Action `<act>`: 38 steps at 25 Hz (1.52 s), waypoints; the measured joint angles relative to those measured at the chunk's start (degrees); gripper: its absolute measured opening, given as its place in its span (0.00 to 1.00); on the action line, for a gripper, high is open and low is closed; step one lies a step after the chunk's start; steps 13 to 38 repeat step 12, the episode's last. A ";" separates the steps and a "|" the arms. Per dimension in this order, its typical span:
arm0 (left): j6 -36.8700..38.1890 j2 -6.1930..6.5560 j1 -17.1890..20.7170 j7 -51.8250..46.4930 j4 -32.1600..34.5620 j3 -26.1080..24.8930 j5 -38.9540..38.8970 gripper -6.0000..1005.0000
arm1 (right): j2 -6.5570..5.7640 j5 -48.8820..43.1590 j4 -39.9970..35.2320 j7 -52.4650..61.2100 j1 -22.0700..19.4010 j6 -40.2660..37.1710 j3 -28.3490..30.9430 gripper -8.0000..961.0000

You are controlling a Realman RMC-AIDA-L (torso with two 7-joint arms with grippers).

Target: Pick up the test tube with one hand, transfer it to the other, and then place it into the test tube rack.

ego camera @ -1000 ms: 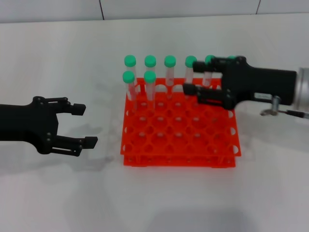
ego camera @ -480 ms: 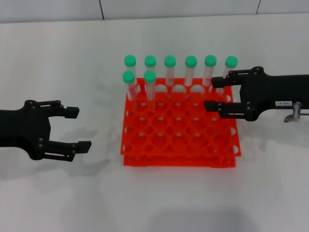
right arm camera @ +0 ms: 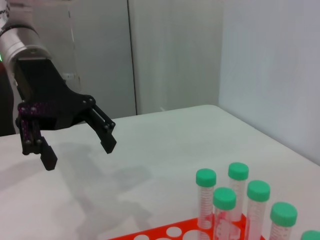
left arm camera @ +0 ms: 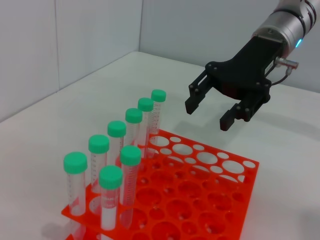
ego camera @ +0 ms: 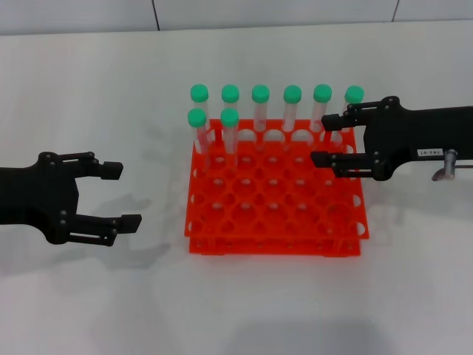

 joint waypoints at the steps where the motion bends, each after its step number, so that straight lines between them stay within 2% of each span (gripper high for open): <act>1: 0.00 -0.01 0.01 0.00 0.00 0.00 0.00 0.89 | 0.04 -0.02 0.02 0.01 0.08 0.02 0.00 0.62; 38: -0.03 -0.01 -0.06 0.00 0.00 0.00 0.00 0.89 | 0.11 -0.09 0.01 0.04 -0.03 -0.11 0.00 0.62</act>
